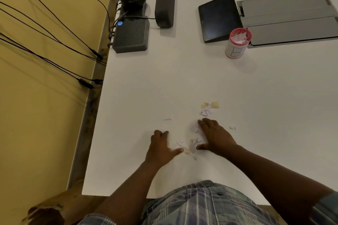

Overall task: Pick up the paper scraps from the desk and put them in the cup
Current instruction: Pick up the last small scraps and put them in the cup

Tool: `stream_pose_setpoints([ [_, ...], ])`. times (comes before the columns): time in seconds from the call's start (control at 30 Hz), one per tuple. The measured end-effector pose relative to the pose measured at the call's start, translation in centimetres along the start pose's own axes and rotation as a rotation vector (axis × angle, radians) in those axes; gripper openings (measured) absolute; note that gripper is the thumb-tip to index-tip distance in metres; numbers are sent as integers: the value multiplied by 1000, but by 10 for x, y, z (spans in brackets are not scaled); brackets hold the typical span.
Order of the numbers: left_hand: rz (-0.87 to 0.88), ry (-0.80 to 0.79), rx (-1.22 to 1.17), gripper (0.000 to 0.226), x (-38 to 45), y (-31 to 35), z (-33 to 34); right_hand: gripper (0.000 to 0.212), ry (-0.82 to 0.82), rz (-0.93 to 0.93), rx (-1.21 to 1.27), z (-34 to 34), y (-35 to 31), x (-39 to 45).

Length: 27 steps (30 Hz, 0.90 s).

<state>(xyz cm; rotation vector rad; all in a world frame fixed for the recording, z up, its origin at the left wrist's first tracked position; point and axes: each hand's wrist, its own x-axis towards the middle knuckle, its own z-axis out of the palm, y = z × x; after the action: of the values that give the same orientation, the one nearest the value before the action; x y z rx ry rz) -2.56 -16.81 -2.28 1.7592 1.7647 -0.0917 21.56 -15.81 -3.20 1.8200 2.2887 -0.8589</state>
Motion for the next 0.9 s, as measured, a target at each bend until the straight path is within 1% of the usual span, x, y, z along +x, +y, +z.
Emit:
stream_pose_setpoints([
  [0.07,72,-37,48,108,-2,12,11,94,-4,-38,-47,3,-7,-1],
  [0.13,136,-56,109,105,-2,24,19,78,-3,-79,-95,3,-12,-2],
  [0.2,206,-71,153,92,-1,33,27,62,-1,-110,-106,2,-14,-3],
  [0.3,295,-74,121,52,1,45,34,41,22,-154,-117,0,-13,-6],
  [0.37,323,-53,49,28,3,50,35,33,24,-153,-126,-3,-10,-7],
  [0.4,338,-45,25,23,5,50,35,32,21,-146,-132,-4,-8,-6],
  [0.53,390,-29,-2,18,22,49,28,27,52,-98,-123,-11,1,2],
  [0.6,383,-16,-70,15,32,51,19,25,94,-62,-65,-17,8,8],
  [0.73,328,68,-216,12,60,60,-3,19,236,139,254,-40,25,22],
  [0.83,324,126,-246,9,86,69,-17,17,287,275,451,-61,39,31],
  [0.9,309,158,-262,8,102,76,-26,15,331,319,521,-79,47,38],
])
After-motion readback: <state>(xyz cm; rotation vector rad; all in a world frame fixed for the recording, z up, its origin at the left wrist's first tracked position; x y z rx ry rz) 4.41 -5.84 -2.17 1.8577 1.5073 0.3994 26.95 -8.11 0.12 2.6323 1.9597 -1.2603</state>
